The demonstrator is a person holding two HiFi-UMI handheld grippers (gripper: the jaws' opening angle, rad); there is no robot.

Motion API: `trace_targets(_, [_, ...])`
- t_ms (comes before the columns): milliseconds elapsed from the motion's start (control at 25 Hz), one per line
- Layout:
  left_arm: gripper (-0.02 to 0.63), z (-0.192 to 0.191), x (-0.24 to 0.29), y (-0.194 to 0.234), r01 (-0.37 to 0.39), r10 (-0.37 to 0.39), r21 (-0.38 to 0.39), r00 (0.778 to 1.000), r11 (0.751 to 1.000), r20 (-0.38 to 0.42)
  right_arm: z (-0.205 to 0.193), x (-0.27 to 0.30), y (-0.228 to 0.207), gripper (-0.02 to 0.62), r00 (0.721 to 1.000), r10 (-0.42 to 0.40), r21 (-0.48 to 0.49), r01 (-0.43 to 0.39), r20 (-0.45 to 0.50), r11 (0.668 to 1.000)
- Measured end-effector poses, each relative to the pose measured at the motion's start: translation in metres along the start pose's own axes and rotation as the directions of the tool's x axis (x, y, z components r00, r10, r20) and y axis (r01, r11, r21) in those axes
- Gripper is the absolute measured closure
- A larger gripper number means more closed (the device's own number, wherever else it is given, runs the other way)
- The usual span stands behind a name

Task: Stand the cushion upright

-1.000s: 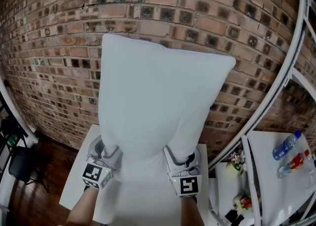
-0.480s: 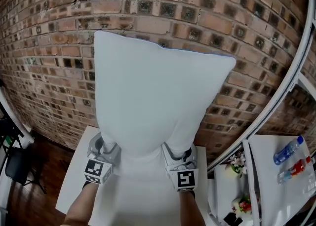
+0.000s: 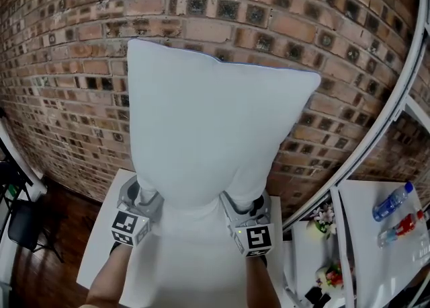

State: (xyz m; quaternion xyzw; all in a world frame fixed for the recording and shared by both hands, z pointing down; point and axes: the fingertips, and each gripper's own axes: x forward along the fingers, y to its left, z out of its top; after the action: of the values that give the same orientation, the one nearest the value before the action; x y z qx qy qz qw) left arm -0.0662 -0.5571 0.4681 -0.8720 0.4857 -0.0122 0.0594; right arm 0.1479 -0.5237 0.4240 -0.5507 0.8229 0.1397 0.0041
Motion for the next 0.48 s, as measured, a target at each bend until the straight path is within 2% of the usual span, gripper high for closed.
trace_targets(240, [0.334,-0.001,-0.002,0.002,-0.011,0.011,-0.009,1.0,1.0,-0.001,0.002,-0.004,-0.003,0.225,1.0,-0.005,0.003,0.006,-0.019,1.0])
trace_targets(480, [0.327,-0.003,-0.011,0.006,-0.038,0.038,-0.033,0.999,0.999,-0.006,-0.002,-0.014,-0.009,0.189,0.997,-0.069,0.044,0.071,-0.034,0.997])
